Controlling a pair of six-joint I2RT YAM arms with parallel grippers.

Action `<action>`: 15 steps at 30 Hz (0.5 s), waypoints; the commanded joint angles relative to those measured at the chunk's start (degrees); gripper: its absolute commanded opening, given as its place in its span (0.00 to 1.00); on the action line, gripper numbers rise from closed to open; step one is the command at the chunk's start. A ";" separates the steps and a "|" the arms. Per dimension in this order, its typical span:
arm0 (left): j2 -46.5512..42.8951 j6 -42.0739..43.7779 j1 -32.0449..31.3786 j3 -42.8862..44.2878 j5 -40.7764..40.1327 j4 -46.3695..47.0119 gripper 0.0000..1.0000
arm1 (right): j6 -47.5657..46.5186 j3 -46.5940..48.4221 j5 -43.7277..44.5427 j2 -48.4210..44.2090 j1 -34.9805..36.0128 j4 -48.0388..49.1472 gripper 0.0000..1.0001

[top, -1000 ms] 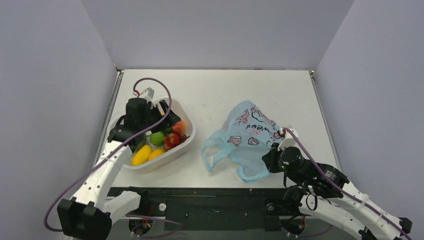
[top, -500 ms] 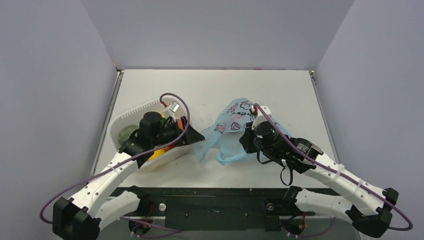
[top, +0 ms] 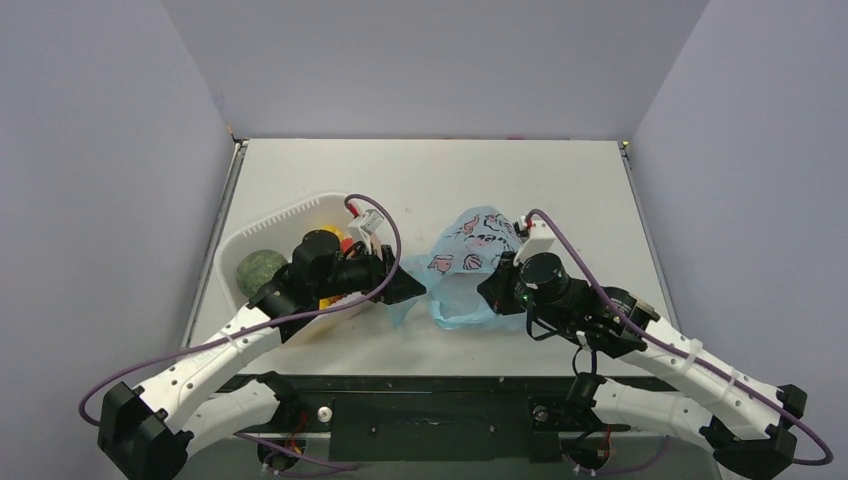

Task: Take the fake fruits out of the plastic bag
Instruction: Adjust the plastic bag at the center of the board.

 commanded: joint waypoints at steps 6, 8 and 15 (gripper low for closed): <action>6.62 1.14 -11.04 -0.88 -8.59 10.13 0.52 | 10.47 -5.46 3.89 -3.07 1.25 -6.19 0.00; 8.30 0.84 -12.89 -1.52 -15.15 12.09 0.49 | 9.78 -6.14 3.83 -3.18 1.33 -6.42 0.00; 16.93 0.20 -18.95 -3.72 -29.63 25.04 0.42 | 6.92 -3.66 1.70 -2.16 2.10 -6.12 0.00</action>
